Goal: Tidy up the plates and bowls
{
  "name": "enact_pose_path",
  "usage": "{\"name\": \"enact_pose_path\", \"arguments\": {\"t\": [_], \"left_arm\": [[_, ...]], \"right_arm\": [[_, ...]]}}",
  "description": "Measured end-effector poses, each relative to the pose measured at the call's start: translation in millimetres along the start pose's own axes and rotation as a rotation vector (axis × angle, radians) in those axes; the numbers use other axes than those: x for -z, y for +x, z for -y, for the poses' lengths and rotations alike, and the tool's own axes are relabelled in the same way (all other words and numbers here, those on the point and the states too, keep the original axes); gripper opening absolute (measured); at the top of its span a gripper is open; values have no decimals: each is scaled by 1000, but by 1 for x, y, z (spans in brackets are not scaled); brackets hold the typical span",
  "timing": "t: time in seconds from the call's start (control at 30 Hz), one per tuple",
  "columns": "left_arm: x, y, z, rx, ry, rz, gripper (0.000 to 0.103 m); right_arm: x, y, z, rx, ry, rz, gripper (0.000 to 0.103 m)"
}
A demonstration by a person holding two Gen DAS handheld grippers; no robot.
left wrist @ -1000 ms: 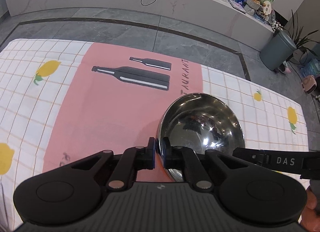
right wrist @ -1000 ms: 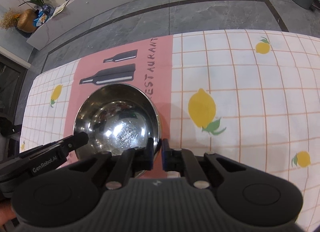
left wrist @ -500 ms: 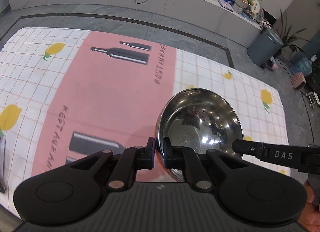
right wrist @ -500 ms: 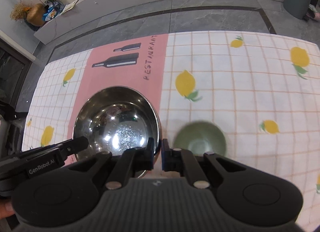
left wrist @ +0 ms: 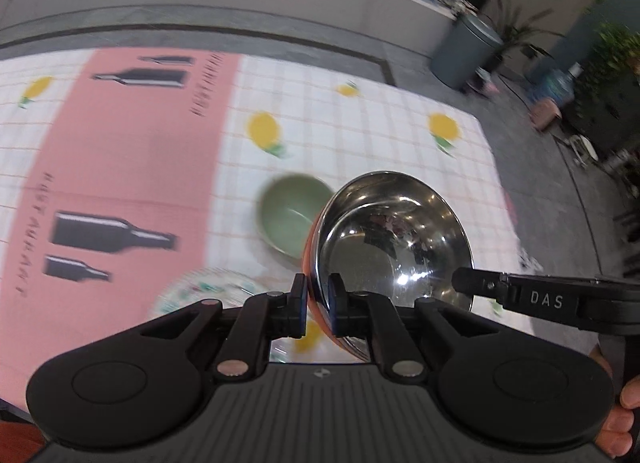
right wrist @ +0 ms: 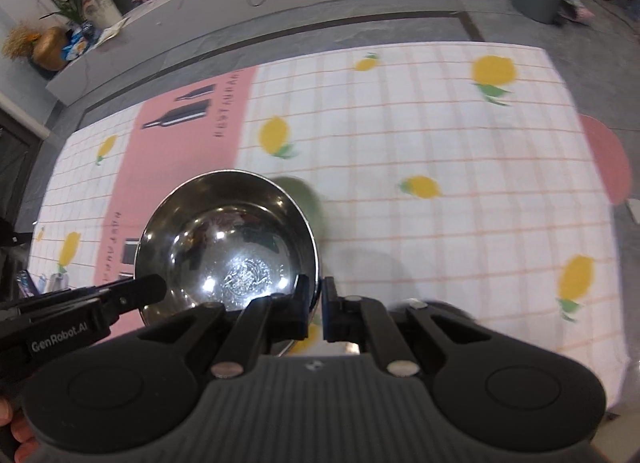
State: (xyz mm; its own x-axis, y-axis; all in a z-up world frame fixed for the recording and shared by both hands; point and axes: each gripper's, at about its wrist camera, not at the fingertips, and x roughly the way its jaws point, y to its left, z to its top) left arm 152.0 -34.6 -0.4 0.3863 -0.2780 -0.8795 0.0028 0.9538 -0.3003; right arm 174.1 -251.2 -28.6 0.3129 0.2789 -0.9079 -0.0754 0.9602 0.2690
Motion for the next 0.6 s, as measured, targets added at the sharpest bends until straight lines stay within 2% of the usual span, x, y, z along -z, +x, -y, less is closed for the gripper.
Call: {"name": "enact_pose_path", "arguments": {"t": [0.3,0.6], "left_arm": [[36,34,56,63,66,-125,14],[48,55,68,53,92,-184,14]], "right_arm": [[32,-21,72,82,56,-23,3],[49,-9,99,113,65,-76,3]]}}
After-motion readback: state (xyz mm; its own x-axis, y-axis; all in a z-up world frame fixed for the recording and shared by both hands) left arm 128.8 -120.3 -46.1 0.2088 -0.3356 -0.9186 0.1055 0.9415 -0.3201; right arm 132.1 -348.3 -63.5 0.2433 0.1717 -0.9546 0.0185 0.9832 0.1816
